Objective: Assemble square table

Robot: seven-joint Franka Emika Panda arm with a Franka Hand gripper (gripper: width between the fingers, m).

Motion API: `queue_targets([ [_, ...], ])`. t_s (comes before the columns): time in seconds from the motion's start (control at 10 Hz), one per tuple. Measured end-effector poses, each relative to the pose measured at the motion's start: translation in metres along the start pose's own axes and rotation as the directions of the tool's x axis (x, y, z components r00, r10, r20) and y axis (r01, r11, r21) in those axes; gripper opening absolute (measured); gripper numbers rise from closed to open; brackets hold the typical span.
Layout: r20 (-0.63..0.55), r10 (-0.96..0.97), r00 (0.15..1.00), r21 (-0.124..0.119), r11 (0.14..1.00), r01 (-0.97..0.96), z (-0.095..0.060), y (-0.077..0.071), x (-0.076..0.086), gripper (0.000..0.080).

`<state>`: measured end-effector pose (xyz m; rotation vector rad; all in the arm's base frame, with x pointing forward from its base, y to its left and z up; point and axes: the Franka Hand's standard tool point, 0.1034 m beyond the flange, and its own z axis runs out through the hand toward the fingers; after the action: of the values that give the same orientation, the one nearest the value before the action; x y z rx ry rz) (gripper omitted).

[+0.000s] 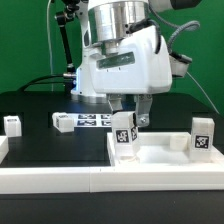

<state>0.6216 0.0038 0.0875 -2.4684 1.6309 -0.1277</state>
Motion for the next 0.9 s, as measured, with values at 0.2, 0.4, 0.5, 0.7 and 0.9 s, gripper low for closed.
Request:
queue_targets([
  [0.2, -0.001, -0.149, 0.989, -0.002, 0.989, 0.149, 0.0003, -0.0003, -0.0012, 0.0649],
  [0.4, -0.003, -0.266, 0.964, -0.007, 0.964, 0.266, 0.0002, -0.0003, -0.0011, 0.0649],
  [0.5, -0.003, -0.366, 0.931, -0.009, 0.931, 0.366, 0.0001, -0.0003, -0.0008, 0.0649],
  [0.7, -0.005, -0.478, 0.878, -0.014, 0.878, 0.478, -0.0005, -0.0008, 0.0004, 0.0649],
  [0.9, -0.005, -0.594, 0.804, -0.021, 0.804, 0.594, -0.0013, -0.0008, 0.0024, 0.0649],
])
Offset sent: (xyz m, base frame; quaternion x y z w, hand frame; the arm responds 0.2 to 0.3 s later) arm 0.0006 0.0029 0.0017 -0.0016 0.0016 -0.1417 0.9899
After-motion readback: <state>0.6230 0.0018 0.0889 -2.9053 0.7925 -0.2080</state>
